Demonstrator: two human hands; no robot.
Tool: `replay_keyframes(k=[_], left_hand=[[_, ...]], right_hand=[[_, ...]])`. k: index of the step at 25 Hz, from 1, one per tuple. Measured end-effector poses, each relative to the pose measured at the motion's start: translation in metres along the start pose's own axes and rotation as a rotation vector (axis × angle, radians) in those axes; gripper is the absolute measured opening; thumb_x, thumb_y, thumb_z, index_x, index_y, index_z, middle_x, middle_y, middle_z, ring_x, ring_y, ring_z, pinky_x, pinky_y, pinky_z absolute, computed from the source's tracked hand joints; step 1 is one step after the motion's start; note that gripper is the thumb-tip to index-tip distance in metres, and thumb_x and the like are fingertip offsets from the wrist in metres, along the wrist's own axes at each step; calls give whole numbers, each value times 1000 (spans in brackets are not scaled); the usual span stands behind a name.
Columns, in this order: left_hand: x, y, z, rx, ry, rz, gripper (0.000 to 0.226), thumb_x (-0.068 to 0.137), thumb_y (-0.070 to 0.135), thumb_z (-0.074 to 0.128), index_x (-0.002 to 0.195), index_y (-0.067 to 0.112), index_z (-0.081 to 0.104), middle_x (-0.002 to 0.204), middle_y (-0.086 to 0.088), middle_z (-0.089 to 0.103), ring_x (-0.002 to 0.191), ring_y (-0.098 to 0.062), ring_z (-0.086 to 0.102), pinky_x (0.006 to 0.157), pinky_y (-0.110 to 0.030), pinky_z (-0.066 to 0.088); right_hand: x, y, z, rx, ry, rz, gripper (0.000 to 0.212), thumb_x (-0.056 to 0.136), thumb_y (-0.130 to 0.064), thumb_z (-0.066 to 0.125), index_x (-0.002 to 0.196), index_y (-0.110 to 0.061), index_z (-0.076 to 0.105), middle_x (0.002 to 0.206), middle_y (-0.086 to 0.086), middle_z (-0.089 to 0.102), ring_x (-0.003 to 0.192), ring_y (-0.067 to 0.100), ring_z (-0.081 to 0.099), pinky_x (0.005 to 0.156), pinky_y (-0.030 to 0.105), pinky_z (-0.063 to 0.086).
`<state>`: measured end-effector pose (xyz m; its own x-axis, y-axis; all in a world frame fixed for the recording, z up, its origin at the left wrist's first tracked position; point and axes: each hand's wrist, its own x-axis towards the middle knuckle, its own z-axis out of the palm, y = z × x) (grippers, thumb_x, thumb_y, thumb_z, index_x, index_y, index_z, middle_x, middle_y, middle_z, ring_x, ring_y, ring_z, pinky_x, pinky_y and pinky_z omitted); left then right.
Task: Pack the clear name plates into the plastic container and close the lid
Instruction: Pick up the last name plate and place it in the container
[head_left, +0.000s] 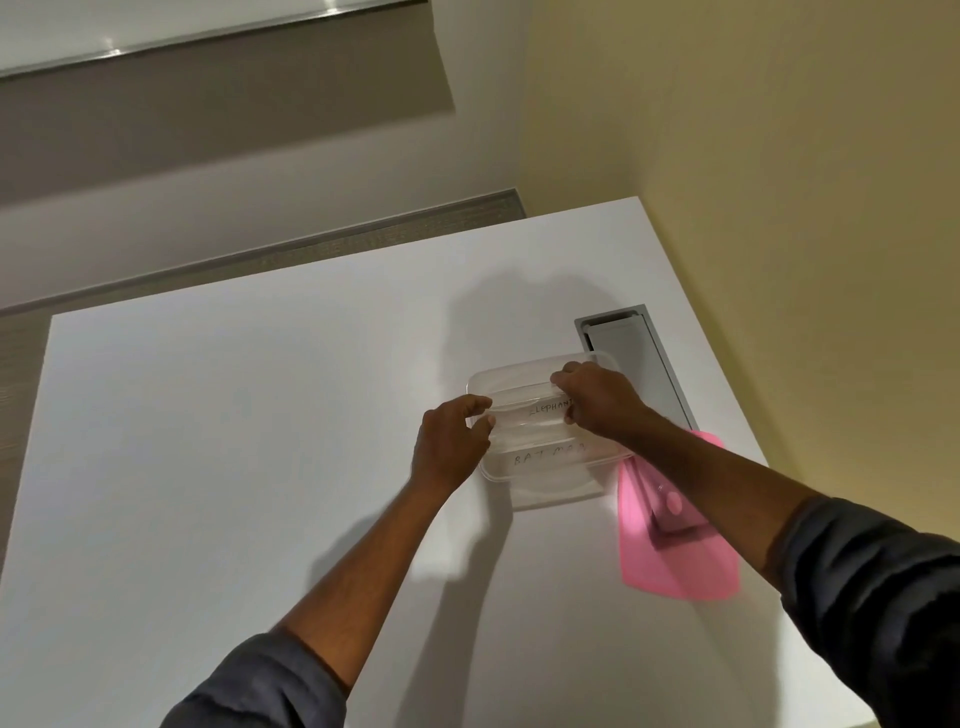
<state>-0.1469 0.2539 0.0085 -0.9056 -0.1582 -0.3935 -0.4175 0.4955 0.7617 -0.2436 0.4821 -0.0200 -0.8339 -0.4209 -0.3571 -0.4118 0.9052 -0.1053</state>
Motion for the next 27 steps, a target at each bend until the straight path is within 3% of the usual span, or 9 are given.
replay_keyframes(k=[8,13,19,27], left_hand=[[6,-2,0,-4,-19,-32,25,100,21,69,123,19,79,119,0,80,81,-24,83,89,-52,66],[6,-5,0,7,-23,-26,21,102,23,67,120,19,79,114,3,79,69,-21,82,86,-50,67],[5,-4,-1,7,-14,-28,19,102,22,68,118,20,80,111,1,80,74,-22,82,84,-46,67],[2,-5,-2,10,-6,-11,18,103,21,66,114,21,80,107,-1,80,69,-22,82,80,-44,67]], right_hand=[[8,-4,8,-24,-29,-26,35,89,-18,74,123,-14,67,121,4,69,113,26,67,84,37,56],[7,-9,9,-149,30,-63,31,93,-16,70,124,-11,66,120,7,67,110,26,66,78,36,56],[4,-10,12,-224,58,-83,21,91,-4,64,111,-8,67,111,9,71,101,26,67,65,32,41],[0,-10,12,-245,94,-107,17,93,1,59,106,-8,67,104,11,72,96,28,67,62,33,40]])
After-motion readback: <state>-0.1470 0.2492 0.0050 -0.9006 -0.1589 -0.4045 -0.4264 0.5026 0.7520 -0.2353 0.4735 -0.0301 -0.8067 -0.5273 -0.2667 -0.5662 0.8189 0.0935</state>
